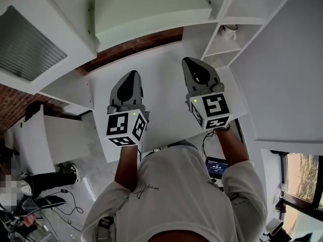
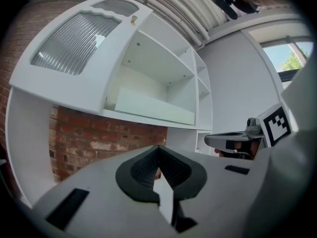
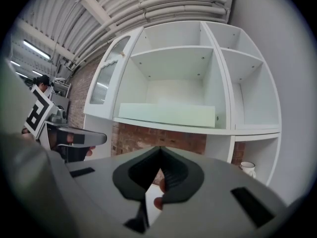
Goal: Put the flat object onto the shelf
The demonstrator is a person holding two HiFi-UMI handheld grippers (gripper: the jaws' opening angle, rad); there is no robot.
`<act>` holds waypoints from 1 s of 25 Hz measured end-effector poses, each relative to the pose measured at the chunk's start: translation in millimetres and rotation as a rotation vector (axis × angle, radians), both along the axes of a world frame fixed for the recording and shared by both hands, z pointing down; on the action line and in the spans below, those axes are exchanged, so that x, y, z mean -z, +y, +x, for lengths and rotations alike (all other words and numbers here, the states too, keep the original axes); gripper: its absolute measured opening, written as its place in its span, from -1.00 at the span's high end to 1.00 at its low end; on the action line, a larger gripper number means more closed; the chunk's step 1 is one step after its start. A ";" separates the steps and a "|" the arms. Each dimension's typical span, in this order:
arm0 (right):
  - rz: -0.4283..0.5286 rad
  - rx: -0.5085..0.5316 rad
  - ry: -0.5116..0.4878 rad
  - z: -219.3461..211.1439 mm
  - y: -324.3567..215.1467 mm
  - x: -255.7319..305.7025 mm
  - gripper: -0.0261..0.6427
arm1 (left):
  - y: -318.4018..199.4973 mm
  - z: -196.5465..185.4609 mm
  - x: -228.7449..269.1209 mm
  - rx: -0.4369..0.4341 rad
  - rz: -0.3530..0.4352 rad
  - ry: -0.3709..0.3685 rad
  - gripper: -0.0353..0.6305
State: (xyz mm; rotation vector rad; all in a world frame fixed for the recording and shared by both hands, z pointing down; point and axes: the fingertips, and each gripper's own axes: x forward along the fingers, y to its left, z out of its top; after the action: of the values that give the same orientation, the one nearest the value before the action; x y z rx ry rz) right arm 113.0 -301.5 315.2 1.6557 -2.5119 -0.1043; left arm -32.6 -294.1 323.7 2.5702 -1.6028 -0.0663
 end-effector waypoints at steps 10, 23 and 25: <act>-0.088 -0.016 -0.037 5.6 67.3 -34.0 0.84 | 61.2 1.7 -28.3 -0.006 -0.056 -0.014 0.86; -0.114 0.052 -0.033 -4.4 119.5 -41.1 0.84 | 98.0 -5.1 -32.9 -0.013 -0.046 -0.027 0.86; -0.115 0.055 -0.033 -4.0 119.1 -41.7 0.84 | 97.1 -6.8 -31.9 -0.006 -0.043 -0.030 0.86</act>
State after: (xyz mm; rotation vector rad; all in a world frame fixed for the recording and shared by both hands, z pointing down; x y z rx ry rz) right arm 109.0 -182.4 356.9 1.5584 -2.5354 0.0607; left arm -39.4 -197.0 355.6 2.5557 -1.5889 0.0074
